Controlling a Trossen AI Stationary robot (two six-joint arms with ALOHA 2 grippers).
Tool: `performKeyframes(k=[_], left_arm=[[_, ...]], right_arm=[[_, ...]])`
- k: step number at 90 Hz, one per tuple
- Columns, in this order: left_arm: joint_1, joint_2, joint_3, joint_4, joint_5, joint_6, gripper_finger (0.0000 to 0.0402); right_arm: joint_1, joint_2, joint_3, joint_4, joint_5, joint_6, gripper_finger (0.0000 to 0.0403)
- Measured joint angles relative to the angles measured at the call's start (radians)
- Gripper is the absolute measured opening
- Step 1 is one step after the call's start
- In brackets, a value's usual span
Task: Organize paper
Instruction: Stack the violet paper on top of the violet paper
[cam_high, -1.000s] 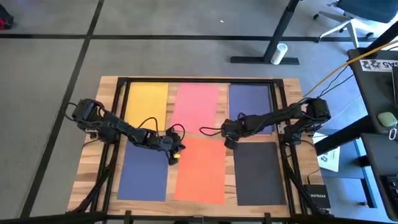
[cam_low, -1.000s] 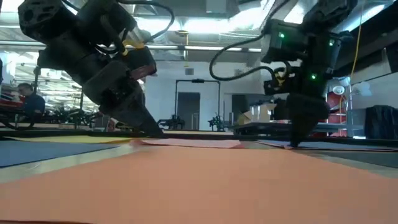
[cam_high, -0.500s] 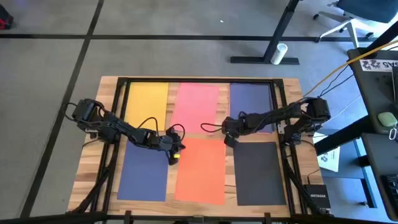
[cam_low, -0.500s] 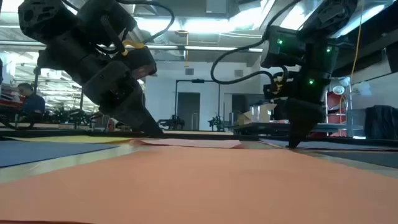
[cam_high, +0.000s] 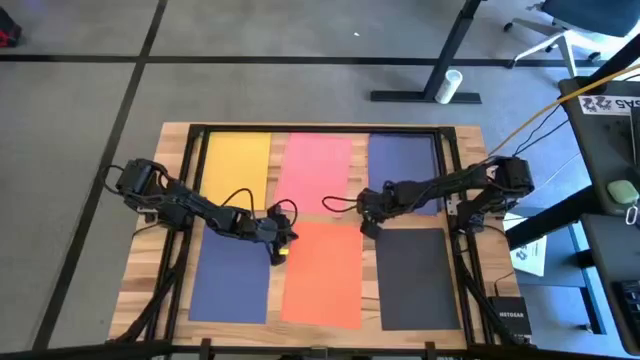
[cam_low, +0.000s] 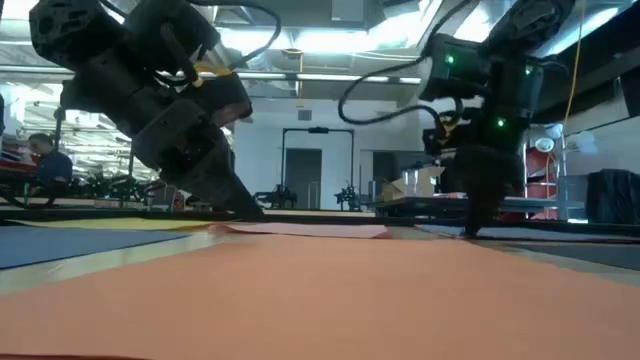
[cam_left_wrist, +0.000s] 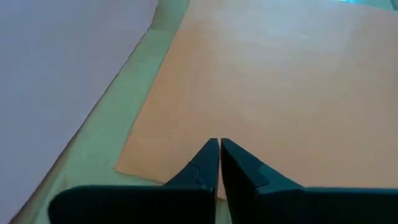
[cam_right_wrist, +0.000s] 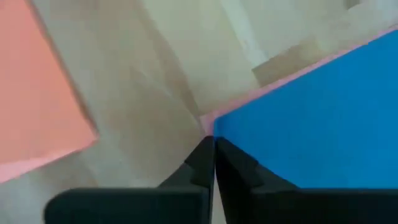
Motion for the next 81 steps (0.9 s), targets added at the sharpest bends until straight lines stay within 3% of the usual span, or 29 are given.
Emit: performKeyframes(k=[11,31,58,81], left_arm=[[0.002,0.000,0.037,0.002,0.000,0.085,0.0000],[0.030,0.000,0.108,0.113,0.000,0.386,0.0006],[0.040,0.000,0.160,0.128,0.024,0.689,0.0073],[0.066,0.000,0.162,0.137,0.024,0.816,0.0105]], right_arm=[[0.033,-0.006,0.062,-0.013,0.000,-0.004,0.0000],[0.086,-0.012,0.134,0.028,-0.065,-0.008,0.0000],[0.120,-0.011,0.159,0.073,-0.071,-0.028,0.0000],[0.117,-0.011,0.159,0.194,-0.142,-0.067,0.0000]])
